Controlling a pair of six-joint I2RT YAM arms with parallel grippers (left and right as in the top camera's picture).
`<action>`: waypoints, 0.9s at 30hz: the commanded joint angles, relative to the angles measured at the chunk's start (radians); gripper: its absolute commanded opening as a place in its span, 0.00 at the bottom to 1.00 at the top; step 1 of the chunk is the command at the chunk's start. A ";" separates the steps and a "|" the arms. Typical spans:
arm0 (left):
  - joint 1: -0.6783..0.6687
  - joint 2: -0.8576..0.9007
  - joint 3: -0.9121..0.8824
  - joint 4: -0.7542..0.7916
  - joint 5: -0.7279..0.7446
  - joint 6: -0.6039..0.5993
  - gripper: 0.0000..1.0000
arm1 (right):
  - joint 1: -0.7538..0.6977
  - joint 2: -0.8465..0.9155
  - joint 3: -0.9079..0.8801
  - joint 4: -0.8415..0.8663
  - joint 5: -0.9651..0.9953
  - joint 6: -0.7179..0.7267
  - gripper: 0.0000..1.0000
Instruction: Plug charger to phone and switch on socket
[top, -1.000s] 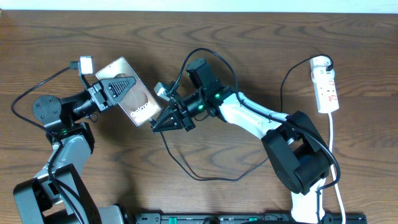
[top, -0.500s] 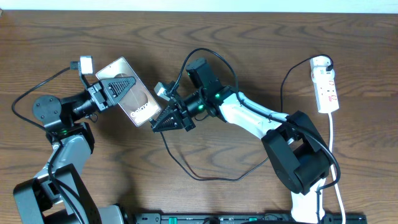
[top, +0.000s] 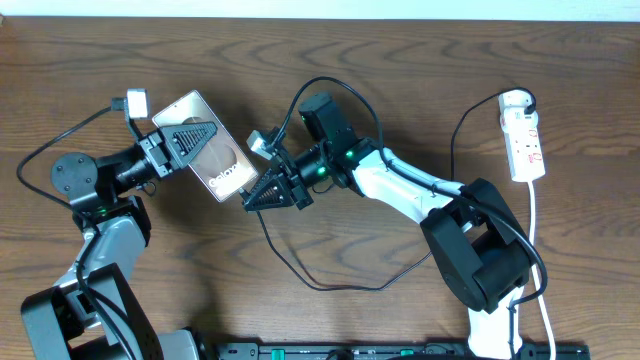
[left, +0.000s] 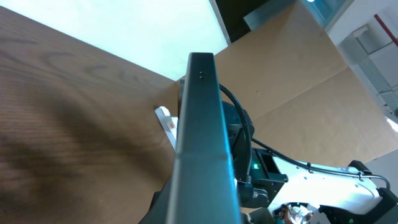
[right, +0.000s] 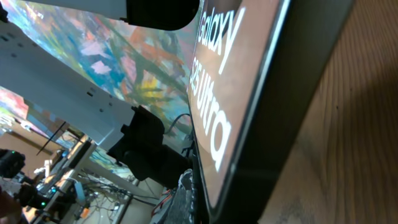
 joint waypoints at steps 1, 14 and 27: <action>-0.002 -0.011 0.028 0.009 0.035 -0.005 0.08 | 0.006 0.003 0.008 0.018 0.023 0.079 0.01; -0.002 -0.011 0.028 0.010 0.051 -0.002 0.07 | 0.006 0.003 0.008 0.052 0.039 0.145 0.01; -0.002 -0.011 0.028 0.009 0.077 -0.002 0.08 | 0.006 0.003 0.008 0.054 0.032 0.150 0.01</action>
